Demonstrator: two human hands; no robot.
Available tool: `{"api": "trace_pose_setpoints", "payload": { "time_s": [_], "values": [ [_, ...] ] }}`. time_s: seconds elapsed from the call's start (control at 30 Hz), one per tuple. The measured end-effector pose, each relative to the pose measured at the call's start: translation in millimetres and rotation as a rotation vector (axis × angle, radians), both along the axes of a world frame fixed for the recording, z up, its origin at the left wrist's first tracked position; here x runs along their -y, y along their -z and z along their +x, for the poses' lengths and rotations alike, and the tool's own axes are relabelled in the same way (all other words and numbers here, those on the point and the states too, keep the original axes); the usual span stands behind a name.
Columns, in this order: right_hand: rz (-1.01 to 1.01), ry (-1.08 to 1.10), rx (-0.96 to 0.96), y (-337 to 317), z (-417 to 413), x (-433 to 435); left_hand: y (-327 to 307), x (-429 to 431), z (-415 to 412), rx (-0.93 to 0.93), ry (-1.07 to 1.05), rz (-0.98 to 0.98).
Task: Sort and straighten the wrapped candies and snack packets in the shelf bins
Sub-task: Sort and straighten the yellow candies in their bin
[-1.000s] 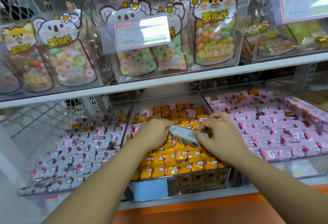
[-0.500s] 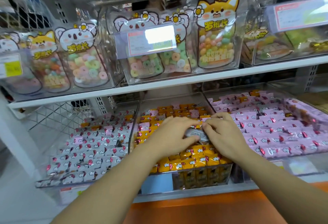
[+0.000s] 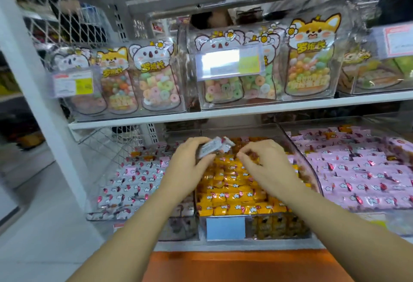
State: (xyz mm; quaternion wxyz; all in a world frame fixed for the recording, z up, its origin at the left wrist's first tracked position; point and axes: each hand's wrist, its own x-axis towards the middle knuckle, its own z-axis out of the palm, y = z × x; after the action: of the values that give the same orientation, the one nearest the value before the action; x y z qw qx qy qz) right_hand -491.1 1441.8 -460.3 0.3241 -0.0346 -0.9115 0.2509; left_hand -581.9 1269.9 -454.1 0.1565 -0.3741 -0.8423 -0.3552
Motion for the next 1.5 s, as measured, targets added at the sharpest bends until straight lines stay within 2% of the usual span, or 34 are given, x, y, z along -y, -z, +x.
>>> {"api": "trace_pose_setpoints", "payload": {
  "time_s": [0.13,0.3,0.43,0.87,1.07,1.13,1.27,1.43,1.5],
  "values": [
    [-0.024,-0.193,0.238,2,-17,41,9,37,-17,0.180,-0.093,0.085],
    [0.102,-0.337,0.438,13,-31,70,21,65,-33,0.325,-0.146,0.179],
    [0.108,-0.318,0.474,12,-33,70,22,68,-40,0.381,-0.158,0.242],
    [0.085,-0.324,0.472,18,-32,72,27,56,-44,0.249,-0.096,0.088],
    [0.099,-0.311,0.483,17,-33,73,26,56,-48,0.345,-0.095,0.108],
    [0.109,-0.306,0.488,16,-33,73,30,57,-51,0.386,-0.086,0.052],
    [0.128,-0.298,0.485,15,-32,75,35,55,-51,0.323,-0.093,-0.267],
    [0.162,-0.289,0.482,15,-31,76,37,59,-55,0.076,-0.191,-0.521],
    [0.171,-0.289,0.485,15,-31,76,35,57,-56,0.045,-0.223,-0.612]
  ]
}}
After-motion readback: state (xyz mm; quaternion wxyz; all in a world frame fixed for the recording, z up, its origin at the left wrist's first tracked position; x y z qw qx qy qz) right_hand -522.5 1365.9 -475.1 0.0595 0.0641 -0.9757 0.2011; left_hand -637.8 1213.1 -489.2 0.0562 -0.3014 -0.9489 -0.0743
